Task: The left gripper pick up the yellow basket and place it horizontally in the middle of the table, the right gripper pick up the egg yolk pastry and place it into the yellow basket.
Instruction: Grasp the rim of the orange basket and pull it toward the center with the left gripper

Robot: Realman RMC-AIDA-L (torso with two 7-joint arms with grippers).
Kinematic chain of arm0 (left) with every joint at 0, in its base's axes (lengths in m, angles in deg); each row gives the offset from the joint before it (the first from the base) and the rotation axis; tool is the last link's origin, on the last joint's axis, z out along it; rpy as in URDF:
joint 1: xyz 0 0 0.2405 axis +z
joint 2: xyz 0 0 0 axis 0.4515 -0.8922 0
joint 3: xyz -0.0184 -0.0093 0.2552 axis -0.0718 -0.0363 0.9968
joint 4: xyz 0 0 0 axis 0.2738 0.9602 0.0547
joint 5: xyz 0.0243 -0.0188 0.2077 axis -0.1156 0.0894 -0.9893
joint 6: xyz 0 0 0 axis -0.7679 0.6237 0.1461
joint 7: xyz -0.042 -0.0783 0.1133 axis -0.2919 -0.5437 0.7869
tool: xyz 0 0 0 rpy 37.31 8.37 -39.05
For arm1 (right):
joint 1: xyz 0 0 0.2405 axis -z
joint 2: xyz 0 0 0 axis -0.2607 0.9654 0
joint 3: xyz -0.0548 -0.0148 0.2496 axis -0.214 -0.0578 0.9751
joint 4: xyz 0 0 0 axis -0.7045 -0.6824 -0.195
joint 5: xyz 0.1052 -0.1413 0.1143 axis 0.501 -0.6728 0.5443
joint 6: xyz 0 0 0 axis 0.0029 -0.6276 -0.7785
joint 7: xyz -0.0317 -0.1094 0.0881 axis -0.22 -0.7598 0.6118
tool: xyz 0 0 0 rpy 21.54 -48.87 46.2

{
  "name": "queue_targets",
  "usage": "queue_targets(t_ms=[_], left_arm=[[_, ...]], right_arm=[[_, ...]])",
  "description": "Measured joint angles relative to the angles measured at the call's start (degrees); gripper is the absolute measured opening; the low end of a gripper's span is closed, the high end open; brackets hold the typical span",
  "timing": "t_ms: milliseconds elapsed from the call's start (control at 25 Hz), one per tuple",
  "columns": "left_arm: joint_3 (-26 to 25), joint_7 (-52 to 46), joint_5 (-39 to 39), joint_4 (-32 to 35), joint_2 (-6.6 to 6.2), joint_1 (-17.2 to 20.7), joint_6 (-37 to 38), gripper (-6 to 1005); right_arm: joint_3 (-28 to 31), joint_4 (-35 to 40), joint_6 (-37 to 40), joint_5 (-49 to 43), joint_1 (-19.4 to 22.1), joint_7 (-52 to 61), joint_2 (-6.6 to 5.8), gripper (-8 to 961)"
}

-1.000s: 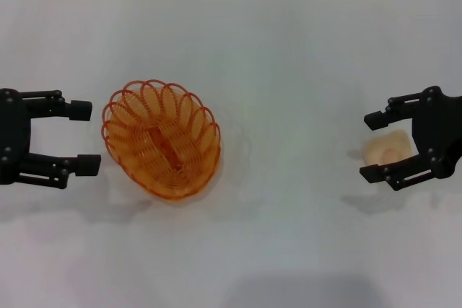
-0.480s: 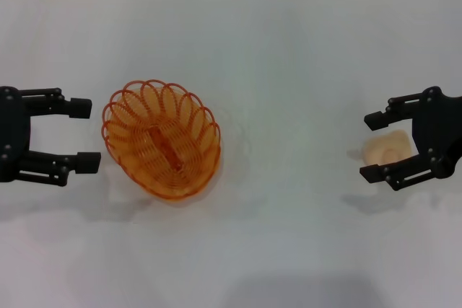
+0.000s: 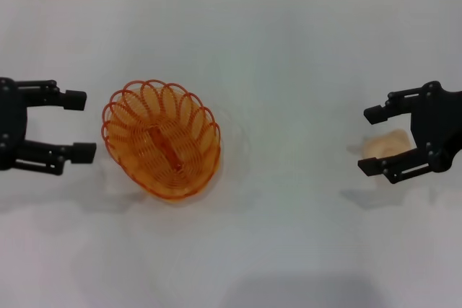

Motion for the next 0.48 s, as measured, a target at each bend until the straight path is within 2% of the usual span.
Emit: queue_targets(t_ms=[200,480], left_arm=[[-2.5,-1.3,-5.5,0.0,-1.45,-2.7,-1.0,887],[-6.5,-2.2,-18.5,0.1,-3.60,-8.3,-2.5,887]], right_arm=[[0.0,-0.2,-0.7,0.4,-0.1,0.5,0.07,817],[-0.7,-0.4,-2.9,1.9,0.0,1.3,0.23,817]])
